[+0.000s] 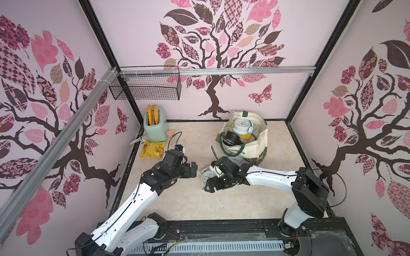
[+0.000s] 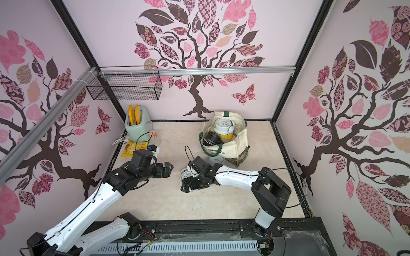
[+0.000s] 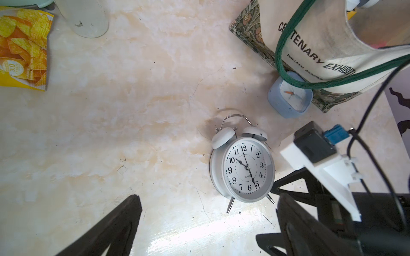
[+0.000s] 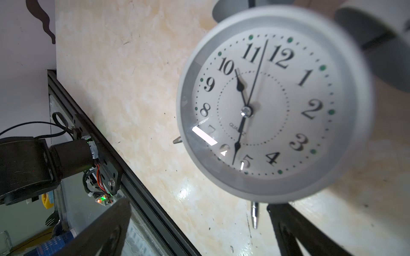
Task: Put the alarm clock into the canvas bag
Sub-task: Adjust the alarm at the center of the board, then pick up the alarm from the center of the board.
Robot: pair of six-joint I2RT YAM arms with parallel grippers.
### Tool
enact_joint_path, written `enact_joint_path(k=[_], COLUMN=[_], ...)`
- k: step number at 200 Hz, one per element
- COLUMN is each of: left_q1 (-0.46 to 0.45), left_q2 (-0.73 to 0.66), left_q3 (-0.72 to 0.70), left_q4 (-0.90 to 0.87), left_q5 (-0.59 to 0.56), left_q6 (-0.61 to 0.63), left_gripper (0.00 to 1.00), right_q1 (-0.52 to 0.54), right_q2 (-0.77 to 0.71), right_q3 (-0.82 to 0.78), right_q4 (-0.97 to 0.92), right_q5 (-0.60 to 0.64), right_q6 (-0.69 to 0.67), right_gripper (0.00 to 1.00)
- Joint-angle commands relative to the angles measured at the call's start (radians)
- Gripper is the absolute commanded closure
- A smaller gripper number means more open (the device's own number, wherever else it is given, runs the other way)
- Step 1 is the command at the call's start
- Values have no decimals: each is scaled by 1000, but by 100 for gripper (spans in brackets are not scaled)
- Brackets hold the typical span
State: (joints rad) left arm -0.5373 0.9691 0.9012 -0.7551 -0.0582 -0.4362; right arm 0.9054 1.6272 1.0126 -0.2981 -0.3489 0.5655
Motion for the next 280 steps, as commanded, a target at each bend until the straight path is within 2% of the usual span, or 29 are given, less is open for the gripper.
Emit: enact_joint_path(k=[1,22,29,42,92,117,136,194,280], left_q1=[3,3,4,4,4,4,4,3,4], left_q2=[4,2,3,5,-4,-25,-40,-64,-120], left_q3=[15,-16,-32,-57,-91,-101,-112,-119,-112], left_q4=[-17,-6,4,18,39,39,43,34,21], left_q5=[14,61,82,100,106,93,82,65,52], left_q6=[50,63,60,43,27,32,42,70,91], left_gripper=[2,2,2,2,2,2,2,2,2], right_q1=[-53,-161,-177,-178,-178,-177,-165,-118,-105], right_q2=[-112,-137,-123,-72,148,265,314,416,498], right_q3=[20,6,32,109,367,490,510,542,565], right_q4=[-72,-70,-89,-146,-229,-308,-297,-304,-334], right_q5=[74,75,110,195,311,302,272,257,343], right_q6=[-42,-104,-139,-203,-367,-438,-472,-519,-521], right_gripper=[0,0,1,4,27,36,40,43,49])
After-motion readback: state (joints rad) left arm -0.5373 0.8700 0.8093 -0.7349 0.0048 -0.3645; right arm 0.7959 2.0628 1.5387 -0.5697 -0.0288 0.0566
